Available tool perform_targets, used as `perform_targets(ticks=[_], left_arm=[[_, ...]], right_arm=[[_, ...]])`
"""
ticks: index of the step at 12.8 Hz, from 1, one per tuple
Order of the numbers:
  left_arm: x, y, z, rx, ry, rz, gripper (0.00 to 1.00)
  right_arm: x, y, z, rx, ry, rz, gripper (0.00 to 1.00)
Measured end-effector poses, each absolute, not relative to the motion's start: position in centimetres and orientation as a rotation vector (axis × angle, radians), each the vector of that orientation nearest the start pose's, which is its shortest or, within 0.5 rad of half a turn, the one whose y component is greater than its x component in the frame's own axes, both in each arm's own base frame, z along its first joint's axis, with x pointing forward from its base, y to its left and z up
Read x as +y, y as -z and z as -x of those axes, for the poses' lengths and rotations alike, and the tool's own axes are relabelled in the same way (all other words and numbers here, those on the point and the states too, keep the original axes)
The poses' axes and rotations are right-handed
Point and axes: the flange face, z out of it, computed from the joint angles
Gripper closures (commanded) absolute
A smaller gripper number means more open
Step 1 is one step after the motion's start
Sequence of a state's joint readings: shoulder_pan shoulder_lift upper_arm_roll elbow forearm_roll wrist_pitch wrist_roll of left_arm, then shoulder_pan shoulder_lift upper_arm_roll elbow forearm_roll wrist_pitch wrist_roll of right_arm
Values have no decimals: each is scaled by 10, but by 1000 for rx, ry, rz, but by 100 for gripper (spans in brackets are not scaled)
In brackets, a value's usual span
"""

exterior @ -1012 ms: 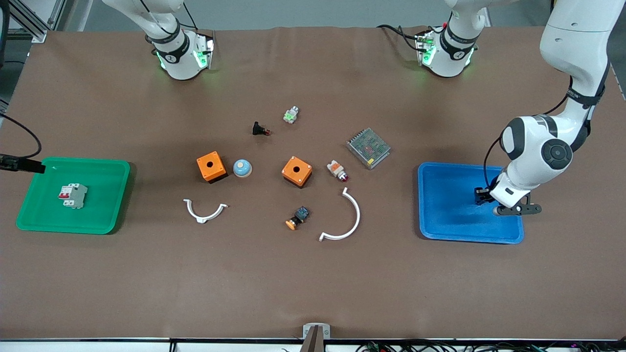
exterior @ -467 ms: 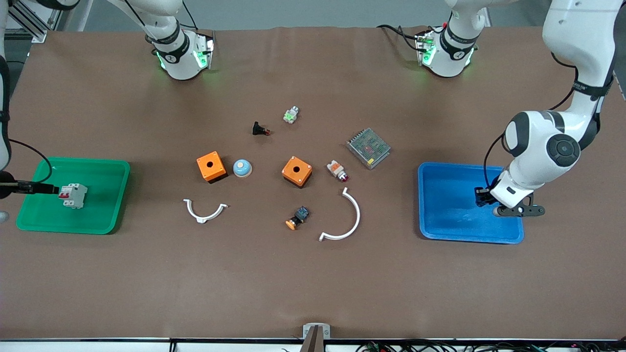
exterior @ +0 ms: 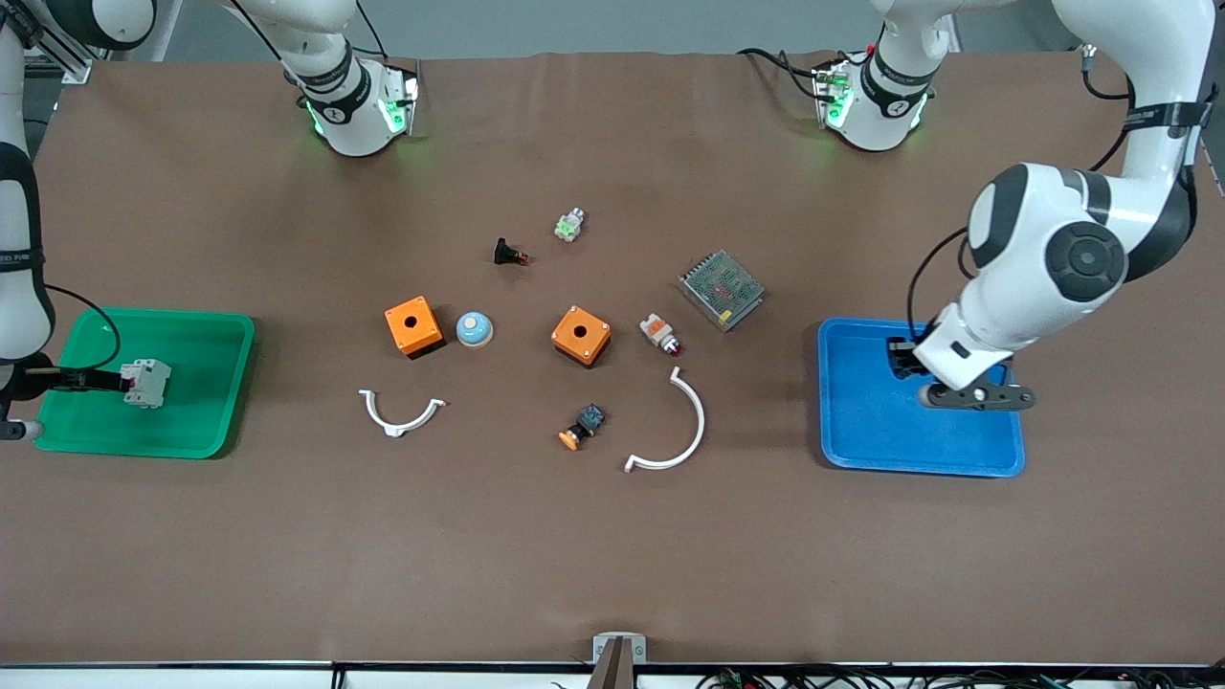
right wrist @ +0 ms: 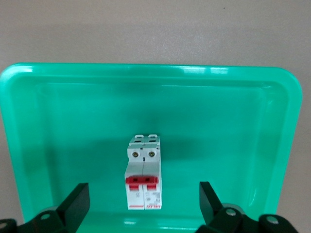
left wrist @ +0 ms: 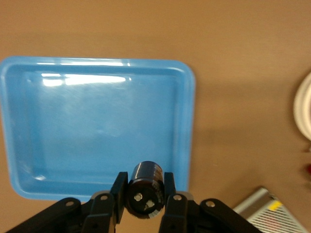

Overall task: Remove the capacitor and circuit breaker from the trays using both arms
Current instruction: 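Carry the capacitor beside the white arc while the right gripper lifts the breaker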

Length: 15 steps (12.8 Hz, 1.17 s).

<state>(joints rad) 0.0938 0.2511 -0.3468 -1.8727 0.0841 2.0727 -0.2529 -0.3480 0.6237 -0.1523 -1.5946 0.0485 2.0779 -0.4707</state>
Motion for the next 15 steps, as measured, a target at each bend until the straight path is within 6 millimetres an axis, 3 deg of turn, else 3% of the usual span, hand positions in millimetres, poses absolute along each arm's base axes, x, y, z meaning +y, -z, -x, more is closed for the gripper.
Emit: perform_targets(ticks=[3, 6, 8, 11, 15], left_arm=[[-212, -375, -573, -35, -97, 3143, 100], [-298, -346, -540, -175, -131, 3138, 100], [-339, -327, -524, -251, -122, 3154, 100], [-381, -312, -516, -338, -58, 3189, 100], [-420, -298, -548, -345, 111, 3167, 100]], right_arm=[[-313, -244, -593, 63, -240, 3107, 17], [-314, -235, -585, 78, -266, 3091, 19], [-312, -230, -582, 89, -275, 3076, 27], [-312, -230, -582, 92, -265, 3078, 37], [-313, -231, -584, 94, -240, 3087, 63]])
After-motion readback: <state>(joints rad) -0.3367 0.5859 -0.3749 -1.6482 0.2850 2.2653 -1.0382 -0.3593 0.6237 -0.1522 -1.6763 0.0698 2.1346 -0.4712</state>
